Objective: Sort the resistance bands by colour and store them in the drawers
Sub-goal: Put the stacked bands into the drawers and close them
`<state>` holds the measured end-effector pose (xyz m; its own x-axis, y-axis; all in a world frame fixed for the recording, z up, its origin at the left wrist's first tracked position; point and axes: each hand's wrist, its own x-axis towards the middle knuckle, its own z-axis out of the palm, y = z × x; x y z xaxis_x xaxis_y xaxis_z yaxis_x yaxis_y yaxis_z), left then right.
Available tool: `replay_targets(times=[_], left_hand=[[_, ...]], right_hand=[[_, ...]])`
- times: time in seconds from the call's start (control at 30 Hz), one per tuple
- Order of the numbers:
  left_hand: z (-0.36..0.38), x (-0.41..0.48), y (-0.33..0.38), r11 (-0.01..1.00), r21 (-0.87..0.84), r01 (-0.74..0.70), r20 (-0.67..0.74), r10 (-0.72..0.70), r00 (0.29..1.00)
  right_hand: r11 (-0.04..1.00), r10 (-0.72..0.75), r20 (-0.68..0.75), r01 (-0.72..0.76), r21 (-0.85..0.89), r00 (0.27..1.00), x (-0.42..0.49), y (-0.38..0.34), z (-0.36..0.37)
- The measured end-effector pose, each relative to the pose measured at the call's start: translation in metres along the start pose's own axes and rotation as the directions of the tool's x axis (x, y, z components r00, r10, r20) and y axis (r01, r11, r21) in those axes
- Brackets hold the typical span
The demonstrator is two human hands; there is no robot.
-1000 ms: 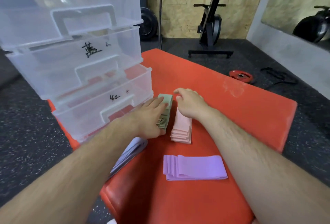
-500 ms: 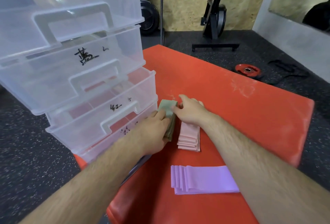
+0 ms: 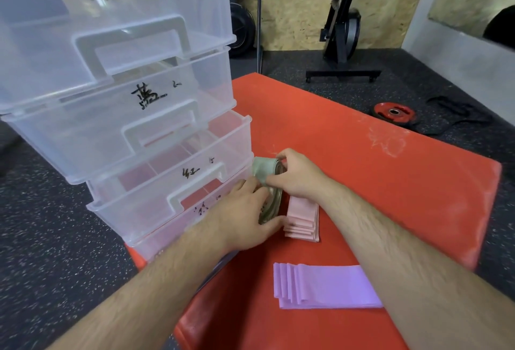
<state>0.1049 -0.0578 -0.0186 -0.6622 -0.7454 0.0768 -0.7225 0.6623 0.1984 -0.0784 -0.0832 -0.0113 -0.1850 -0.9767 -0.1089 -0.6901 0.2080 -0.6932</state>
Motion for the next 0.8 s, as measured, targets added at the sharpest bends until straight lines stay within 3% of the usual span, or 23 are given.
replay_targets(times=[0.13, 0.27, 0.43, 0.5, 0.57, 0.7, 0.8], left_hand=[[-0.004, -0.004, 0.006, 0.988, -0.152, 0.034, -0.192, -0.063, 0.979], [-0.019, -0.008, 0.015, 0.962, -0.273, -0.023, -0.407, -0.093, 0.909], [-0.05, -0.017, 0.028, 0.921, -0.366, -0.132, -0.618, -0.135, 0.775], [-0.065, -0.016, 0.032, 0.871, -0.473, -0.134, -0.598, -0.206, 0.774], [-0.083, -0.012, 0.034, 0.794, -0.598, -0.112, -0.488, -0.25, 0.836], [-0.12, -0.011, 0.037, 0.605, -0.789, -0.106, -0.277, -0.196, 0.941], [-0.139, -0.024, 0.038, 0.455, -0.889, -0.051, -0.141, -0.167, 0.976]], right_hand=[[0.981, -0.077, -0.079, 0.09, 0.173, 0.994, -0.004, -0.005, -0.01], [0.916, -0.135, -0.114, 0.168, 0.364, 0.984, -0.015, -0.015, -0.037], [0.849, -0.301, -0.2, 0.357, 0.39, 0.933, -0.043, -0.043, -0.09], [0.822, -0.352, -0.197, 0.403, 0.404, 0.915, -0.057, -0.053, -0.11], [0.803, -0.419, -0.163, 0.449, 0.392, 0.893, -0.069, -0.064, -0.121], [0.731, -0.519, -0.142, 0.524, 0.438, 0.843, -0.088, -0.086, -0.13], [0.656, -0.545, -0.192, 0.558, 0.508, 0.816, -0.098, -0.093, -0.134]])
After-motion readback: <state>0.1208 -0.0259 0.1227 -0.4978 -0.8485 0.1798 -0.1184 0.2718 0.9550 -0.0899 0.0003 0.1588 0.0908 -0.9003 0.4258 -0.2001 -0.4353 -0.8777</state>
